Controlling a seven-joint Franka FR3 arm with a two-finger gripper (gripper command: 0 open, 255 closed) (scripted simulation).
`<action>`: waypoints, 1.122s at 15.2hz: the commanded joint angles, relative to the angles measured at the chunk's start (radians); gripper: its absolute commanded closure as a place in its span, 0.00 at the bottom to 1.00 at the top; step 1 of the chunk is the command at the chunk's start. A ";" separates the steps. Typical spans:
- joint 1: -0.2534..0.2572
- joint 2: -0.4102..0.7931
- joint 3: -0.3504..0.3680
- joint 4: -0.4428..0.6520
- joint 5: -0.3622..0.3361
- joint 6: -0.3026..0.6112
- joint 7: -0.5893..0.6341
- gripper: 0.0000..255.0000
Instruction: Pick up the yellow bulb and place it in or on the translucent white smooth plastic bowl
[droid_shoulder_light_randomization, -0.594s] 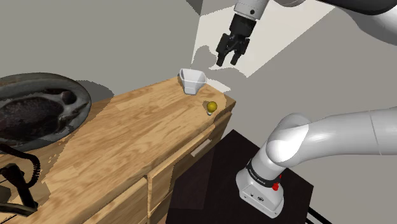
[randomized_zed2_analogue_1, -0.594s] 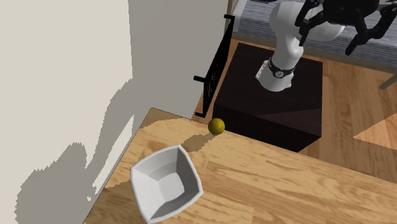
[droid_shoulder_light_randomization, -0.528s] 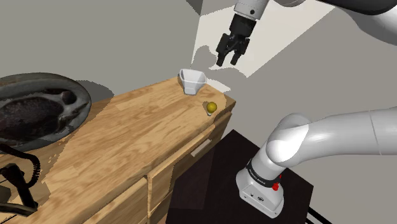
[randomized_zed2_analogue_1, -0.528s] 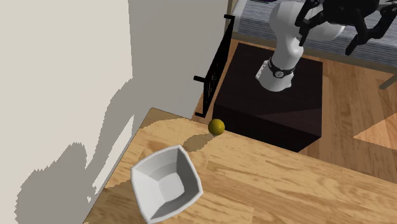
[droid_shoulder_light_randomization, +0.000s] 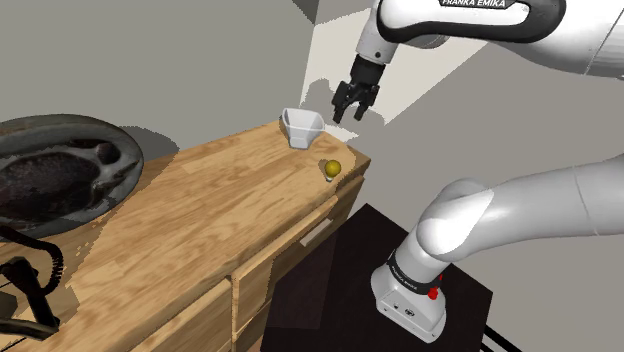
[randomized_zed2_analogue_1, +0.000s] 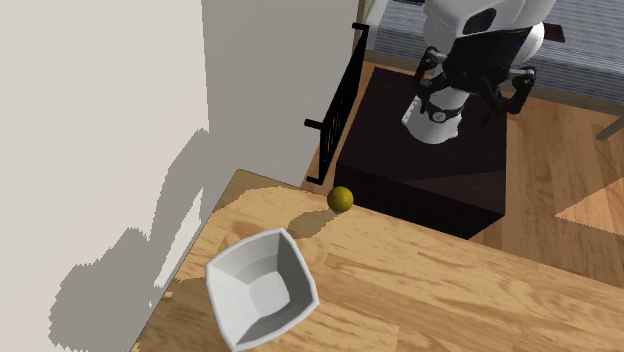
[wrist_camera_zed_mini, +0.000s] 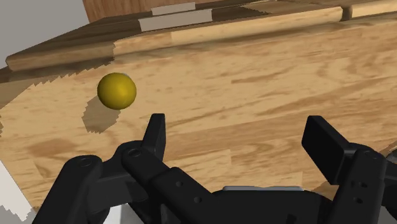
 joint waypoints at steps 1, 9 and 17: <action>-0.012 0.033 -0.022 -0.031 -0.011 0.062 -0.018 0.00; -0.048 0.228 -0.110 -0.097 -0.034 0.310 -0.090 0.00; -0.063 0.499 -0.201 -0.080 0.009 0.545 -0.192 0.00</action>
